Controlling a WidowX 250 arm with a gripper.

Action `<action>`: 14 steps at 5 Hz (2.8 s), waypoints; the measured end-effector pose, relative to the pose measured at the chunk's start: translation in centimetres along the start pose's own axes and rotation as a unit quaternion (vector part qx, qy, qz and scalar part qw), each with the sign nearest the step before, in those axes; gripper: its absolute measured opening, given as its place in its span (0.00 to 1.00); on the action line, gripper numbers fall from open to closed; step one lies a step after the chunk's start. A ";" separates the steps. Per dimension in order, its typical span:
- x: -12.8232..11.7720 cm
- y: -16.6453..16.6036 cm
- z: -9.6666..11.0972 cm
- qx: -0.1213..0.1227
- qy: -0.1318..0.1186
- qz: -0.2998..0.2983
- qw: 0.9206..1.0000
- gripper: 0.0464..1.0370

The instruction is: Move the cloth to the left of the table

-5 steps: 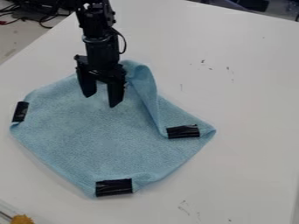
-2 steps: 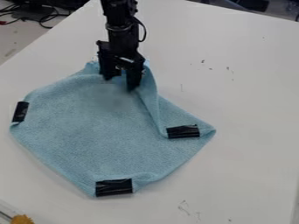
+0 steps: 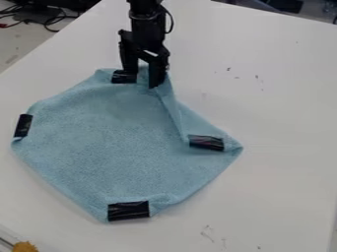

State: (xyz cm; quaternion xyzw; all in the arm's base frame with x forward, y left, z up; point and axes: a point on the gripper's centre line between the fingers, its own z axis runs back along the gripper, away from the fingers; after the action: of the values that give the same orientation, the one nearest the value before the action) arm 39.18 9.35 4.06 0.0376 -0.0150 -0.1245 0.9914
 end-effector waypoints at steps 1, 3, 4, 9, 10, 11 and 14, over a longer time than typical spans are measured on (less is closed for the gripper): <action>0.7 -0.1 0.6 0.012 -0.004 -0.008 1.000 0.96; 1.6 -0.3 -1.1 0.004 -0.024 -0.012 1.000 0.91; 1.5 -0.4 -1.6 0.003 -0.031 0.000 1.000 0.62; 3.2 0.2 -1.6 0.001 -0.025 -0.031 0.999 0.97; 5.0 0.1 -1.8 0.006 -0.025 -0.056 0.998 0.97; 6.9 0.3 -1.9 0.011 -0.035 -0.069 0.997 0.97; 9.1 -0.1 -2.9 0.001 -0.042 -0.070 0.997 0.97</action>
State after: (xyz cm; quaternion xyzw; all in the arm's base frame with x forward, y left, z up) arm 48.06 7.21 1.30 0.0340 -0.0540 -0.1948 0.9788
